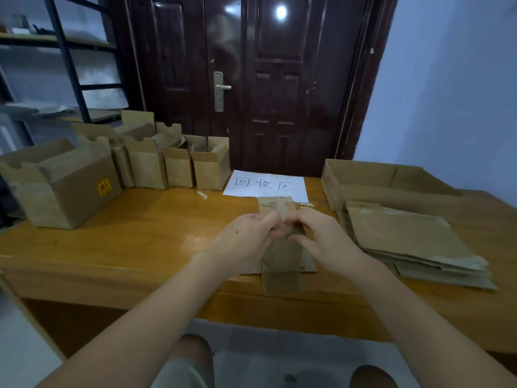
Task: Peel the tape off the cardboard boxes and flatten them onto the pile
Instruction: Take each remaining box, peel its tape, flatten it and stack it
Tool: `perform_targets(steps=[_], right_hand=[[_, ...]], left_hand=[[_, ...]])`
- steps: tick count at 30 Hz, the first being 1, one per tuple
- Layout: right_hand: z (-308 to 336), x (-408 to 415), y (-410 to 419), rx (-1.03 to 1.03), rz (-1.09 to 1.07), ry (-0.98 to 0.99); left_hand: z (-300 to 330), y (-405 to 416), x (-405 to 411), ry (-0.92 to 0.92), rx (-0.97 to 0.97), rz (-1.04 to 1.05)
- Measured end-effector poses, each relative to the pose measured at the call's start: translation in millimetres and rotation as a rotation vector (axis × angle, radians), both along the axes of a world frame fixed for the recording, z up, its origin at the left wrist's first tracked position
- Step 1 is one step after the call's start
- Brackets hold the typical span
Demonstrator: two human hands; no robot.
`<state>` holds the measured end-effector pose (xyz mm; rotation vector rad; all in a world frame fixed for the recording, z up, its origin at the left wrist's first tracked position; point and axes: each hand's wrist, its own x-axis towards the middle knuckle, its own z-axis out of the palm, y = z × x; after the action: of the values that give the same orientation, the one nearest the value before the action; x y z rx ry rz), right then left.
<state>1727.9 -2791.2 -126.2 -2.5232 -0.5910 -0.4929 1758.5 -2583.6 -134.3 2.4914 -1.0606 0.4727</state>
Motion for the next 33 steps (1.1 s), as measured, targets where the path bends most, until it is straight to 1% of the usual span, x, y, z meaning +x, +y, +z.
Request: perform_targets(steps=[7,10,16,21,25,27,29,31,33], right_hand=[[-8.7,-3.5,5.0,0.0,-0.029,-0.038],[-14.3,-4.6,7.8,0.022,-0.031,-0.04],[-23.9,-1.5,7.0,0.035,-0.005,-0.028],[-28.5,0.9,8.3,0.042,-0.01,-0.08],[-28.5,-2.9,6.0,0.024,0.036,-0.092],[-30.1,-4.2,5.3,0.002,0.039,-0.07],[-31.2,-5.1,6.2,0.009,0.027,-0.037],[-30.3,-6.3,7.2,0.044,0.013,0.005],[-28.4,-8.2,6.9,0.014,-0.004,0.037]], left_hand=[[0.6,-0.5,-6.0,0.083,-0.075,0.036],[-3.7,-2.2,-6.9,-0.031,-0.044,0.066],[-2.8,-4.8,-10.3,-0.061,-0.036,0.129],[-6.9,-8.5,-16.8,-0.112,-0.017,0.166],[-4.0,-0.3,-15.6,-0.019,-0.041,0.105],[-4.5,4.4,-14.8,0.005,-0.013,0.098],[-6.3,6.1,-15.3,-0.04,0.02,0.098],[-7.1,6.9,-16.6,-0.101,0.011,0.084],[-9.6,6.7,-18.1,-0.145,0.042,0.08]])
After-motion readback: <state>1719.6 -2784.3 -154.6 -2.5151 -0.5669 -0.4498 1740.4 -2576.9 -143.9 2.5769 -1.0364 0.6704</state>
